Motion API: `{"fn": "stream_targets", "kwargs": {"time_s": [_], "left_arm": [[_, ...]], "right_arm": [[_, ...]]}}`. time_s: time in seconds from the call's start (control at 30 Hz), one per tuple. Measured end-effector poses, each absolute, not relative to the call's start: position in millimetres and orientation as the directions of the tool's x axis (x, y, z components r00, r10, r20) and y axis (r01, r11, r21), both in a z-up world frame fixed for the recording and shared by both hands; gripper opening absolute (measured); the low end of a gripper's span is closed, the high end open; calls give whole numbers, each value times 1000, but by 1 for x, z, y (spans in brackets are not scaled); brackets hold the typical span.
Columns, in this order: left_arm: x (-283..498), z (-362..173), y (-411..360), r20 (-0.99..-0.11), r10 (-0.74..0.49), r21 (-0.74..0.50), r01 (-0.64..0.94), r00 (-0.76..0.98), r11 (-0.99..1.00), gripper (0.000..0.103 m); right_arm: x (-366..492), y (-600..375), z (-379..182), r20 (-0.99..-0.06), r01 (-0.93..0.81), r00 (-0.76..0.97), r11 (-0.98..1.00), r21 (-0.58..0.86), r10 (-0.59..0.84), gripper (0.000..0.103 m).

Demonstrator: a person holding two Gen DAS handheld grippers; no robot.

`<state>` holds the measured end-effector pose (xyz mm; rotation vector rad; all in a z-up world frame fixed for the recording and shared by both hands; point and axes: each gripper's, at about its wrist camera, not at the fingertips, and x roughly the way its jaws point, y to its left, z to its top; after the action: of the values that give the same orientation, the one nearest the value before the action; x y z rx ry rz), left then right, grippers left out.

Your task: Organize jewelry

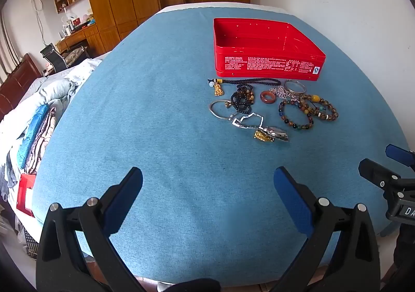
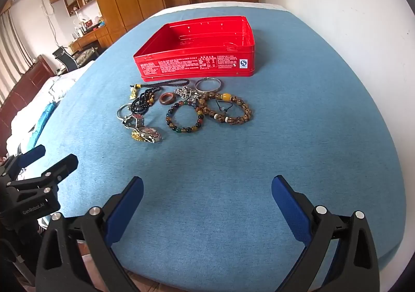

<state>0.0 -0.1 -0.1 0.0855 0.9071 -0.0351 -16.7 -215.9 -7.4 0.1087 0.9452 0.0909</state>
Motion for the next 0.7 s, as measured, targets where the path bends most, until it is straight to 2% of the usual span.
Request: {"fn": "stream_targets", "kwargs": {"time_s": [0.7], "left_arm": [[0,0,0,-788,7,60,66,615,996,100]], "right_arm": [[-14,-216,-8,-804,-31,582,991,133,126,99]]}}
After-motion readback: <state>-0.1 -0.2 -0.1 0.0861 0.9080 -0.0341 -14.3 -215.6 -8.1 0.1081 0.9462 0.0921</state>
